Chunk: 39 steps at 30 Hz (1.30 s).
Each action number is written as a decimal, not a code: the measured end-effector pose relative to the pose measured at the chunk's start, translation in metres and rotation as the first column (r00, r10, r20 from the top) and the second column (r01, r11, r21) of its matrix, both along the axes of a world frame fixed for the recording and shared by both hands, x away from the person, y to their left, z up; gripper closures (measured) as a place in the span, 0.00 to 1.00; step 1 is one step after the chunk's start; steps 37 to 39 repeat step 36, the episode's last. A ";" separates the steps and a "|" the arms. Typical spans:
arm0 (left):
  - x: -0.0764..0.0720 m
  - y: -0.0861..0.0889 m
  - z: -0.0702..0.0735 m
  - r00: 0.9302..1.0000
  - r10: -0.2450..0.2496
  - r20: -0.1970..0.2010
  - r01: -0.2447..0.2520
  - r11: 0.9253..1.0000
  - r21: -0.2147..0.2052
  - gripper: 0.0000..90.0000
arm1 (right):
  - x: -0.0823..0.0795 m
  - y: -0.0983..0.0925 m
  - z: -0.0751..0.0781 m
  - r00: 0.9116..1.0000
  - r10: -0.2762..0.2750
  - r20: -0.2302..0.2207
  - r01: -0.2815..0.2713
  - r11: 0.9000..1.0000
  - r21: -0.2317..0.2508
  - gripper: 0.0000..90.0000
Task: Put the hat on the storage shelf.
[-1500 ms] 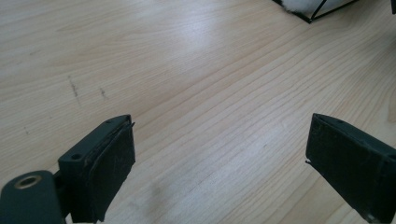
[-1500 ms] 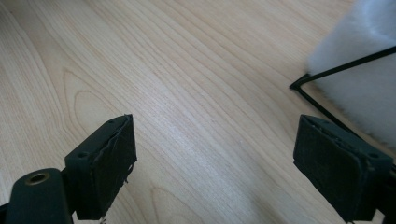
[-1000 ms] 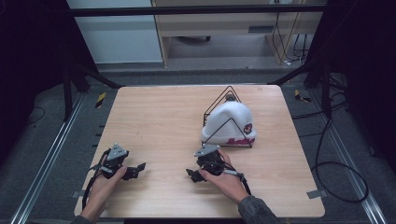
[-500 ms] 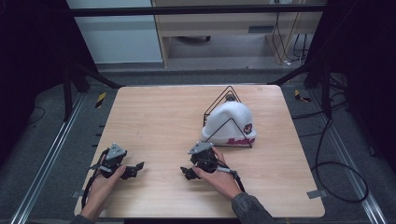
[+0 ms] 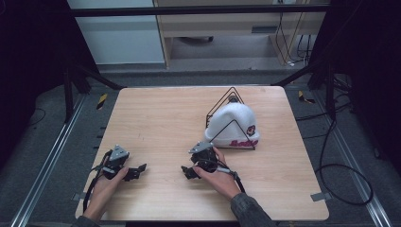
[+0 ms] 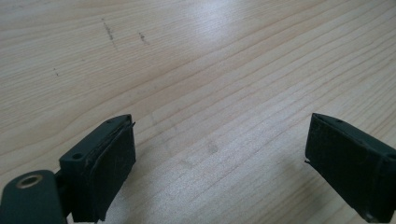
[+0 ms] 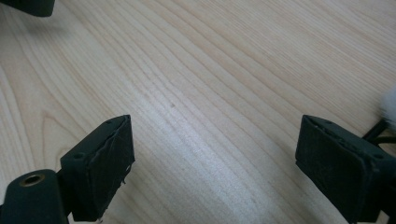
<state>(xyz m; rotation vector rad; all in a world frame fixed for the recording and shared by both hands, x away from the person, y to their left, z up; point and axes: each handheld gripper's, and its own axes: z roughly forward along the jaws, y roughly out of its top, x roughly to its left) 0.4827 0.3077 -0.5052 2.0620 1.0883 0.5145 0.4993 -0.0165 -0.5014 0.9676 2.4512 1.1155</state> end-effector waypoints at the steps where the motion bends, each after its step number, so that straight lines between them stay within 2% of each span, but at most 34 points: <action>1: 0.001 -0.001 -0.001 1.000 0.006 -0.008 -0.006 1.000 -0.001 0.09 | 0.001 -0.001 0.000 1.000 -0.001 0.002 0.001 1.000 0.003 0.13; 5: 0.002 0.000 -0.001 1.000 0.009 -0.002 -0.009 1.000 -0.002 0.09 | 0.004 -0.001 -0.001 1.000 -0.018 0.000 0.018 1.000 0.002 0.14; 9: 0.003 0.000 -0.001 1.000 0.010 -0.013 -0.010 1.000 -0.003 0.09 | 0.008 -0.001 -0.002 1.000 -0.029 0.001 0.029 1.000 0.005 0.14; 14: 0.005 -0.001 -0.002 0.999 0.011 -0.039 -0.010 1.000 0.020 0.08 | 0.011 0.000 -0.004 0.999 -0.037 -0.002 0.037 0.999 -0.001 0.14; 18: 0.004 -0.003 -0.003 0.999 0.006 -0.038 -0.004 0.999 0.043 0.06 | 0.012 0.002 -0.007 0.999 -0.045 -0.006 0.045 0.999 -0.015 0.13; 23: 0.005 -0.004 -0.003 0.999 0.006 -0.041 -0.004 0.999 0.047 0.04 | 0.010 0.006 -0.009 0.999 -0.047 0.015 0.047 0.998 -0.032 0.10; 30: 0.004 -0.005 -0.003 0.999 0.022 -0.043 -0.019 0.999 0.050 0.03 | 0.007 0.006 -0.010 0.998 -0.061 0.014 0.062 0.998 -0.034 0.09; 31: 0.002 -0.005 -0.003 0.998 0.036 -0.043 -0.033 0.998 0.049 0.03 | 0.004 0.006 -0.010 0.998 -0.060 0.014 0.061 0.998 -0.032 0.10; 39: 0.002 -0.005 -0.003 0.999 0.033 -0.042 -0.031 0.998 0.050 0.03 | -0.001 0.005 -0.010 0.997 -0.070 0.014 0.070 0.997 -0.034 0.10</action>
